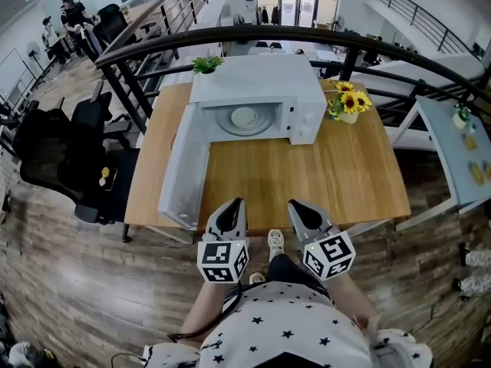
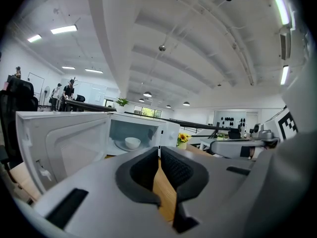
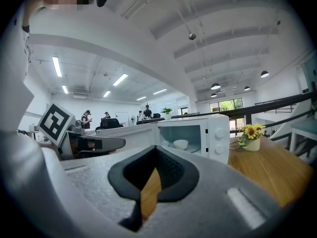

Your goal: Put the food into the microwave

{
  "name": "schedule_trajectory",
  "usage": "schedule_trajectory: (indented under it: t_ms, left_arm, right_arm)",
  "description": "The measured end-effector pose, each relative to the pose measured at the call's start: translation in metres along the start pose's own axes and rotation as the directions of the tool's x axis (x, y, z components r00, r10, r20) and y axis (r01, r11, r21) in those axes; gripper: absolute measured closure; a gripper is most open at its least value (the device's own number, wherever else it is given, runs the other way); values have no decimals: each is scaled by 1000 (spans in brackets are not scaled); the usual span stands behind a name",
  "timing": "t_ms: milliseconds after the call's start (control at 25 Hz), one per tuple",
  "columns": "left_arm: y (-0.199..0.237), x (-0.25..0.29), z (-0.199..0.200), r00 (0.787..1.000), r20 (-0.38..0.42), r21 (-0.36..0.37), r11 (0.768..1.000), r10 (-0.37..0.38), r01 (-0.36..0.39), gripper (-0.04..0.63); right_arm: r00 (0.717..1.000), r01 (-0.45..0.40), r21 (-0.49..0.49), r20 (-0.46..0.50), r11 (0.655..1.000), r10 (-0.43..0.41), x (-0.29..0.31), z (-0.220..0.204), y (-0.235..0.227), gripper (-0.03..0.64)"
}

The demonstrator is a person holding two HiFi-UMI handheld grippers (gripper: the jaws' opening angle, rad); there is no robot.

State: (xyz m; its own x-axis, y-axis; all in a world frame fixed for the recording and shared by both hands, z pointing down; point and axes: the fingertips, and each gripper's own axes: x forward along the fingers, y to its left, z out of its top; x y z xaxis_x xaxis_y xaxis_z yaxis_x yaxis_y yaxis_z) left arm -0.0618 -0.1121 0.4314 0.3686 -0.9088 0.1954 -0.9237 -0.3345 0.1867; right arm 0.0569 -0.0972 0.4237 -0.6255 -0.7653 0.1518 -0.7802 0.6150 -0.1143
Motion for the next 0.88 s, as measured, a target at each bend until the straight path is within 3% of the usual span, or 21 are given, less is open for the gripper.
schedule_trajectory:
  t_ms: [880]
  left_arm:
    - [2,0,-1,1000,-8,-22,1000,1,-1,577]
  right_arm:
    - [1000,12,22,14,1000,-12,0,1,-5,612]
